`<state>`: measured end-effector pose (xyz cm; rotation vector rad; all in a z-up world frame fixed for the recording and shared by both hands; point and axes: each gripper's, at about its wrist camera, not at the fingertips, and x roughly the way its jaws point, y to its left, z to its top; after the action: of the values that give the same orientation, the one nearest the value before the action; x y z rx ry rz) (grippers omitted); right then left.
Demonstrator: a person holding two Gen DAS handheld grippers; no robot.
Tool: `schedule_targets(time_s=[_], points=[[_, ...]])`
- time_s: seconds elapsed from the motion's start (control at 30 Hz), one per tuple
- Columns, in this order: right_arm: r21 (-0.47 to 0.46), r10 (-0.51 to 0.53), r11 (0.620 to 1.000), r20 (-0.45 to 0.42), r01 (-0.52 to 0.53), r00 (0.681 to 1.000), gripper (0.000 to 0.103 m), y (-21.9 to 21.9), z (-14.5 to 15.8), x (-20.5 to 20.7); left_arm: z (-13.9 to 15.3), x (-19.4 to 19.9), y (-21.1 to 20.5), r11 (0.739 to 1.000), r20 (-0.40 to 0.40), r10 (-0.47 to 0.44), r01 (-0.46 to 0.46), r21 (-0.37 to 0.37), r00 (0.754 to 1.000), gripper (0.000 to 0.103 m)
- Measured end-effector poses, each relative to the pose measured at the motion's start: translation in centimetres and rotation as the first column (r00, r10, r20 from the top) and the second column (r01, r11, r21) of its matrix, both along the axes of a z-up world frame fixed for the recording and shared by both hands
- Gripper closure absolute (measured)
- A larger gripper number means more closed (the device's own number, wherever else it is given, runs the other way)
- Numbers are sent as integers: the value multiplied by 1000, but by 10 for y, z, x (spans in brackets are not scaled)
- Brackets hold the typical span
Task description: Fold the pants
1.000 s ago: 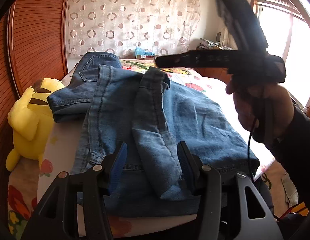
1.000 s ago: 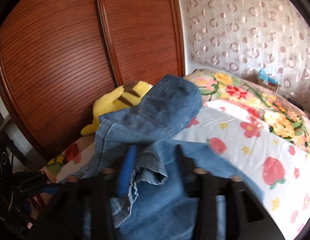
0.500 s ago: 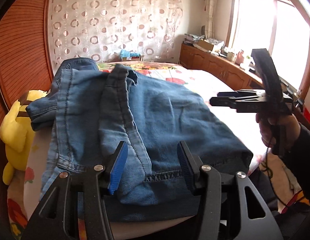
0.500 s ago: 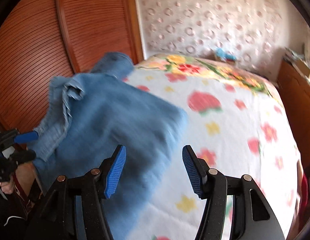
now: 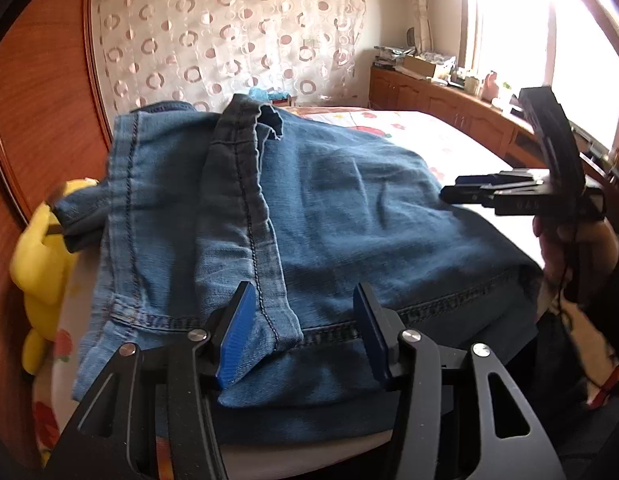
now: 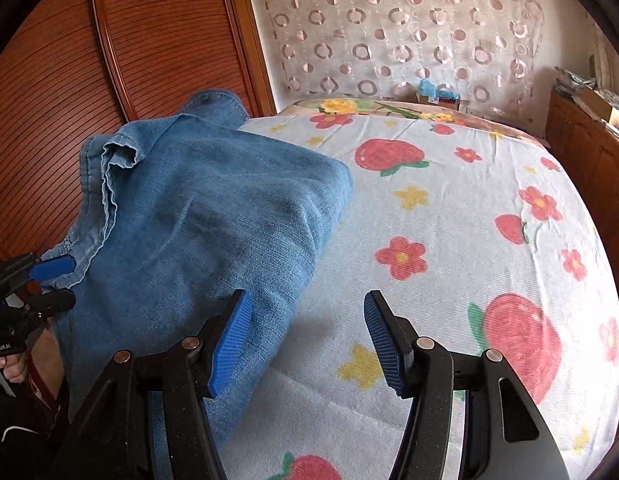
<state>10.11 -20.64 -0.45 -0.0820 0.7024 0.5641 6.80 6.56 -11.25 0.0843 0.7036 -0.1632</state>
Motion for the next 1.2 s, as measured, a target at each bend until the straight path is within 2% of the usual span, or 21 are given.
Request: schedule_targets(time_s=[0.07,0.17,0.27,0.4,0.53,0.6,0.7,0.9,1.1,1.13,1.17,1.2], points=[[3,-2,1000,-3,2,1000,42,-2,-2,1,-2,-2,0,998,8,18,-19,56,1000,72],[3,-3,1000,-6,3,1000,42,1,-7,9,-2,-3,3,996,15,35,-36,81,999,83],[1,-2,1000,-5,2,1000,42,4,-6,10,4,-4,12,995,31,60,-62,84,998,89],[6,0,1000,-5,0,1000,42,9,-8,12,22,-8,43,988,74,147,-151,41,986,91],[12,11,1000,-11,-11,1000,42,9,-7,13,24,-8,71,982,46,186,-186,-19,981,91],[15,20,1000,-19,-20,1000,42,10,-6,14,22,-8,75,980,42,200,-199,-15,979,92],[57,44,998,-53,-41,998,42,14,-5,18,19,-7,76,980,32,199,-199,-25,979,92],[-12,36,999,-104,-37,994,40,33,-11,39,17,-9,73,982,33,186,-184,-34,982,92],[43,60,998,-122,-55,991,39,38,-13,48,15,-9,74,984,29,177,-176,-36,984,92],[35,70,997,-116,-67,991,46,41,-14,47,14,-9,75,983,26,178,-177,-36,984,92],[19,78,997,-111,-76,991,64,46,-15,45,13,-9,75,983,25,180,-179,-36,983,92],[9,85,996,-106,-85,991,75,49,-14,44,13,-9,76,983,23,181,-180,-38,983,92]])
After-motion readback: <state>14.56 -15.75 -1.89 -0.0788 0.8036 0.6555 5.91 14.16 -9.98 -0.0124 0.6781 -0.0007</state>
